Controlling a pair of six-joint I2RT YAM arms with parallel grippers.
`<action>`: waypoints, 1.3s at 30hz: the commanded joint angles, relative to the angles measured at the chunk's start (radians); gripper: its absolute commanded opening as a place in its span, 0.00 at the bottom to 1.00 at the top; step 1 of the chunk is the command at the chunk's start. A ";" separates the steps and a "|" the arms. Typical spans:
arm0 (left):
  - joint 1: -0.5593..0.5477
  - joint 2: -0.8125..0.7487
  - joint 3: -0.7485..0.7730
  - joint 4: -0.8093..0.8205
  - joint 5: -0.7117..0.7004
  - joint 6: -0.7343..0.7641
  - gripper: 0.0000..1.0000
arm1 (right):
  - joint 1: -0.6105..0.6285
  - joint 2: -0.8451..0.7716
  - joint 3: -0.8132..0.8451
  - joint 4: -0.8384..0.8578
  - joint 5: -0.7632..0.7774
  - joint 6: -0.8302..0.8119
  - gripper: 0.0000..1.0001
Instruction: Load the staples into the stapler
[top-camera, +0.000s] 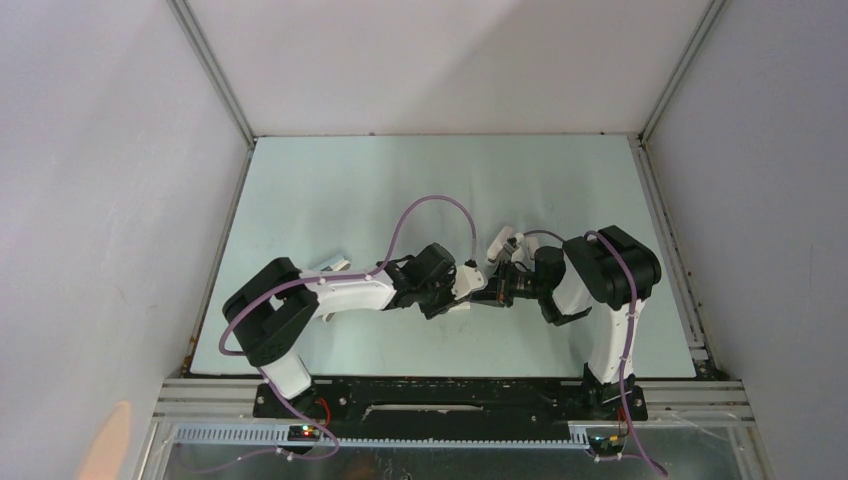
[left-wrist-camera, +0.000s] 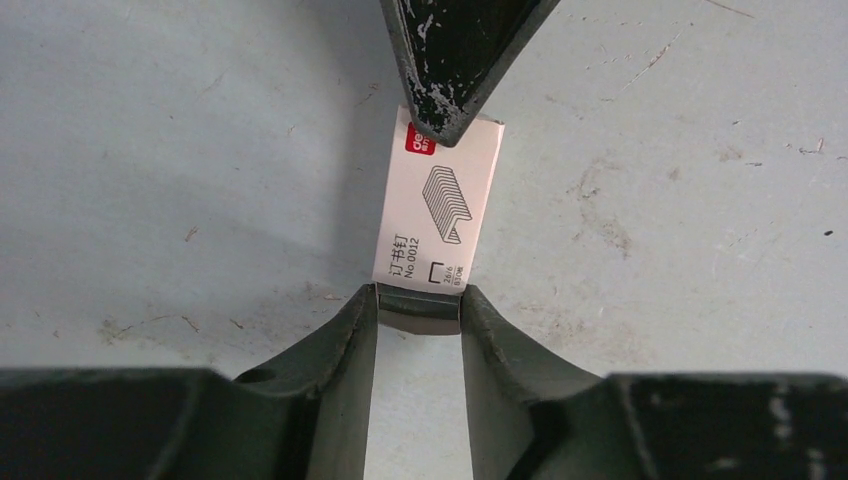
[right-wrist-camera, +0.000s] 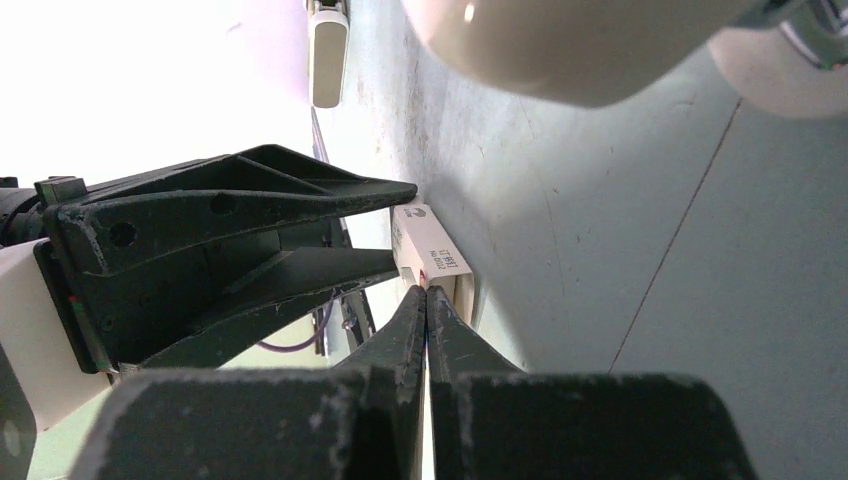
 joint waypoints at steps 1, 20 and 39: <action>0.012 0.027 0.010 -0.042 -0.040 0.035 0.34 | -0.015 -0.006 0.010 -0.026 -0.005 -0.038 0.00; 0.011 0.032 0.013 -0.044 -0.042 0.034 0.34 | -0.060 -0.106 -0.006 -0.131 -0.033 -0.080 0.16; 0.011 0.021 0.014 -0.048 -0.044 0.024 0.41 | 0.037 -0.052 0.060 -0.148 0.006 -0.081 0.12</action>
